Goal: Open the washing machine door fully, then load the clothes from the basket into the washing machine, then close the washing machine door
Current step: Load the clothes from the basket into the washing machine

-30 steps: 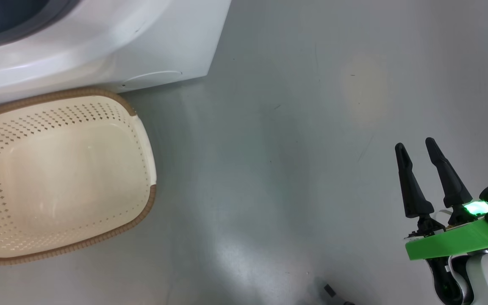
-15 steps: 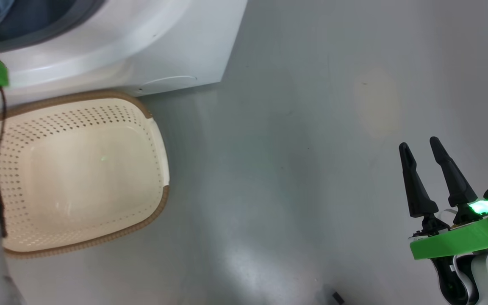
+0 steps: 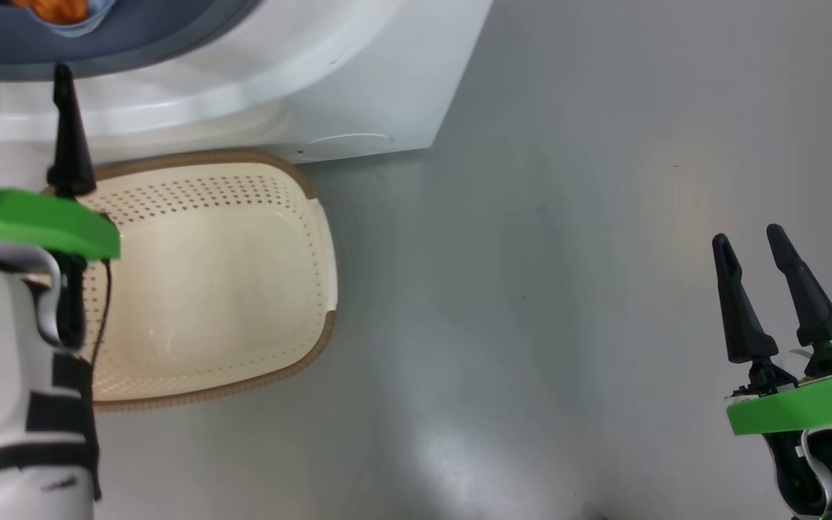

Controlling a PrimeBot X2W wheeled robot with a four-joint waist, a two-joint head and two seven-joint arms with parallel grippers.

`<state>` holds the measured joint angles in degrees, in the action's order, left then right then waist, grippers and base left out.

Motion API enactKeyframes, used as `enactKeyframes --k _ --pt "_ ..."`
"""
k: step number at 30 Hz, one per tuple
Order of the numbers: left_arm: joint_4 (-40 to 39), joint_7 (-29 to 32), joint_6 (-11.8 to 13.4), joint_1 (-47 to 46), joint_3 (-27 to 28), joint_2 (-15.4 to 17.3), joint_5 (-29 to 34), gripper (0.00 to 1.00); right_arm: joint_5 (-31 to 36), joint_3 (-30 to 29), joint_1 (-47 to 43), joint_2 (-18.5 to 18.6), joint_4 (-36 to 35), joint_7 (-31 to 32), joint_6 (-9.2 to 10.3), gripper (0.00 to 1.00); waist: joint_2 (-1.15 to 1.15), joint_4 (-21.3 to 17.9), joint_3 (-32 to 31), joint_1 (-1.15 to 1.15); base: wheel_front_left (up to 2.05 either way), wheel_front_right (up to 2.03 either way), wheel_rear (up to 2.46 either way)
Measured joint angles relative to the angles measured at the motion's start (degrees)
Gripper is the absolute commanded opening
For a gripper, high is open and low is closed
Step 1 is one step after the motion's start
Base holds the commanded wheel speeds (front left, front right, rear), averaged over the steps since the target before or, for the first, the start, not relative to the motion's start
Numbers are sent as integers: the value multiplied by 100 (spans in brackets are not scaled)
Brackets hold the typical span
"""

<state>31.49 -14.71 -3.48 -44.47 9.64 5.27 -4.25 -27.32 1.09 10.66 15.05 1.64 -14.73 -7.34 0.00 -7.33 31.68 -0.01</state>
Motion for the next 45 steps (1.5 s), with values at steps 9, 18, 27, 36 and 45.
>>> enactKeyframes --k 9,18,27,36,45 --pt "-896 1 -43 1030 0 -237 1 100 1 -63 -25 120 -18 0 0 100 0 240 -68 0 0 0 0" --pt "-1860 1 27 2187 -29 -313 -13 100 7 -149 -89 164 -51 0 0 100 0 363 -113 1 0 0 0" --pt "-2221 1 180 2572 -238 -320 -57 100 7 -141 -129 169 -64 0 0 100 0 393 -110 1 0 0 0" --pt "-1848 1 112 2051 -446 -301 -54 100 7 -71 -127 169 -63 0 0 100 0 390 -93 1 0 0 0" --pt "-647 174 -48 467 -665 -116 -49 100 7 -1 -111 169 -63 0 0 100 0 409 50 1 0 0 0"
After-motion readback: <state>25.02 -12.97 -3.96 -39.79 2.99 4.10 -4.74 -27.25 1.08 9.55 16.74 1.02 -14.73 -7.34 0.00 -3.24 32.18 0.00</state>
